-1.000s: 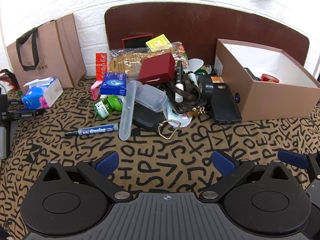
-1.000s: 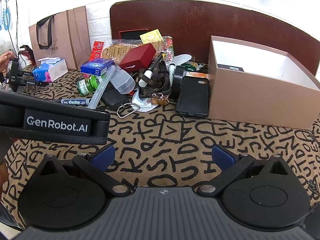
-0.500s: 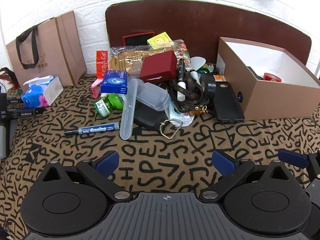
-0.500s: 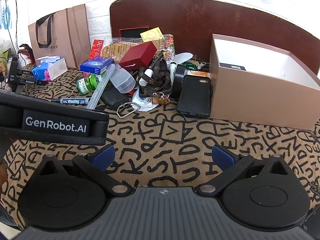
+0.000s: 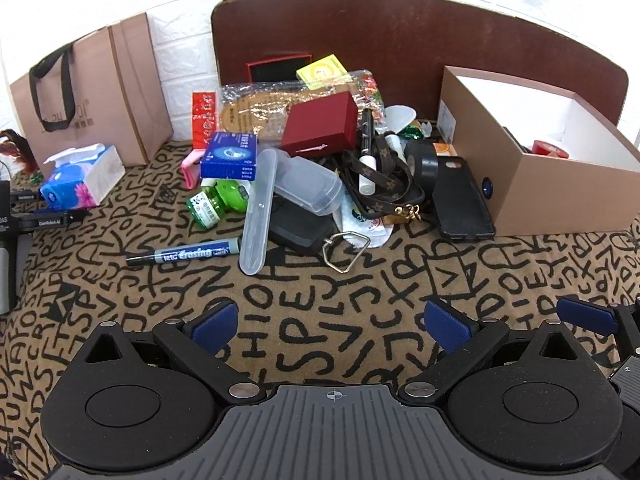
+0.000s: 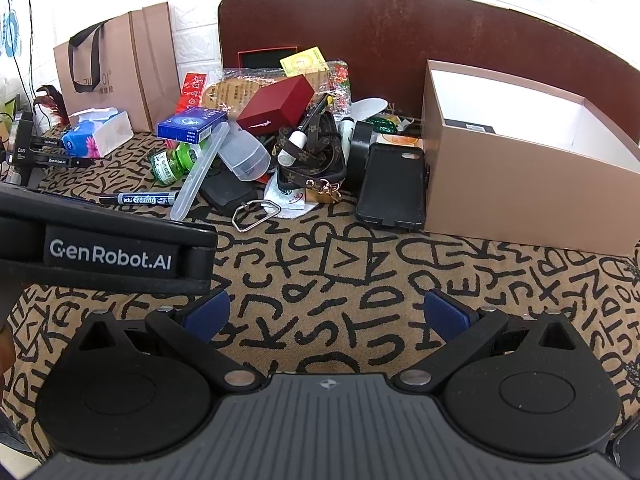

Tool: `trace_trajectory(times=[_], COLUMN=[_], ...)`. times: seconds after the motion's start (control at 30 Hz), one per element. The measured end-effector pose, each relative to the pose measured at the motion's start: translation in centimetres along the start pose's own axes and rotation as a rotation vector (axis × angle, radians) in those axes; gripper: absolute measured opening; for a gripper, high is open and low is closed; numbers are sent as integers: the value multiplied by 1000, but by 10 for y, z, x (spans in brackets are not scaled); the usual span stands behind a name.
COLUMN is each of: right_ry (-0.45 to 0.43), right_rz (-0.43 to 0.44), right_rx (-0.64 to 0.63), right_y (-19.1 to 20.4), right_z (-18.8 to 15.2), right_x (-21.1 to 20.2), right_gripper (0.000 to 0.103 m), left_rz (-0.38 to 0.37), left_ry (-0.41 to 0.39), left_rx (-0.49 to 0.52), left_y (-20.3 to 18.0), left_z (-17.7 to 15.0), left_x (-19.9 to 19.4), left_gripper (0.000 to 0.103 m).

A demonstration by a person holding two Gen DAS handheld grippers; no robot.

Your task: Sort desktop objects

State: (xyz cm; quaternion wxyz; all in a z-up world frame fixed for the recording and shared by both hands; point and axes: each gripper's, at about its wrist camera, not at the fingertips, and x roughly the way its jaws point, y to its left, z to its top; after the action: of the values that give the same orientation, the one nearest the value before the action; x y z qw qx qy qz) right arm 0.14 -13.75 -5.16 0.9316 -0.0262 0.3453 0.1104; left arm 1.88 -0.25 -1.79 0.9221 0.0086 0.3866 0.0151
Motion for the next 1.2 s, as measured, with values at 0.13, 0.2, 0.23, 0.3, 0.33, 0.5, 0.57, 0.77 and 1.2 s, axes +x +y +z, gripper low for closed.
trace_trajectory(times=[0.13, 0.2, 0.23, 0.3, 0.33, 0.5, 0.57, 0.77, 1.2], right_ry=[6, 8, 9, 13, 15, 25, 27, 44, 53], right_rz=[1, 2, 3, 3, 4, 7, 8, 11, 46], right_rx=[-1, 1, 2, 1, 1, 3, 5, 11, -6], right_y=[0, 0, 0, 0, 0, 0, -1, -1, 1], right_z=[1, 1, 1, 1, 2, 2, 3, 4, 15], right_x=[3, 4, 5, 7, 8, 12, 15, 25, 49], right_gripper=[103, 103, 103, 103, 103, 103, 103, 103, 103], left_rz=[1, 1, 2, 3, 3, 4, 7, 10, -29], left_ry=[7, 11, 14, 18, 20, 32, 38, 52, 50], left_rx=[0, -1, -1, -1, -1, -3, -5, -10, -38], left_y=[1, 1, 1, 1, 2, 3, 4, 6, 27], left_z=[0, 1, 1, 1, 1, 2, 3, 6, 14], left_x=[3, 4, 6, 8, 9, 15, 18, 27, 51], left_gripper=[103, 103, 103, 103, 103, 103, 103, 103, 103])
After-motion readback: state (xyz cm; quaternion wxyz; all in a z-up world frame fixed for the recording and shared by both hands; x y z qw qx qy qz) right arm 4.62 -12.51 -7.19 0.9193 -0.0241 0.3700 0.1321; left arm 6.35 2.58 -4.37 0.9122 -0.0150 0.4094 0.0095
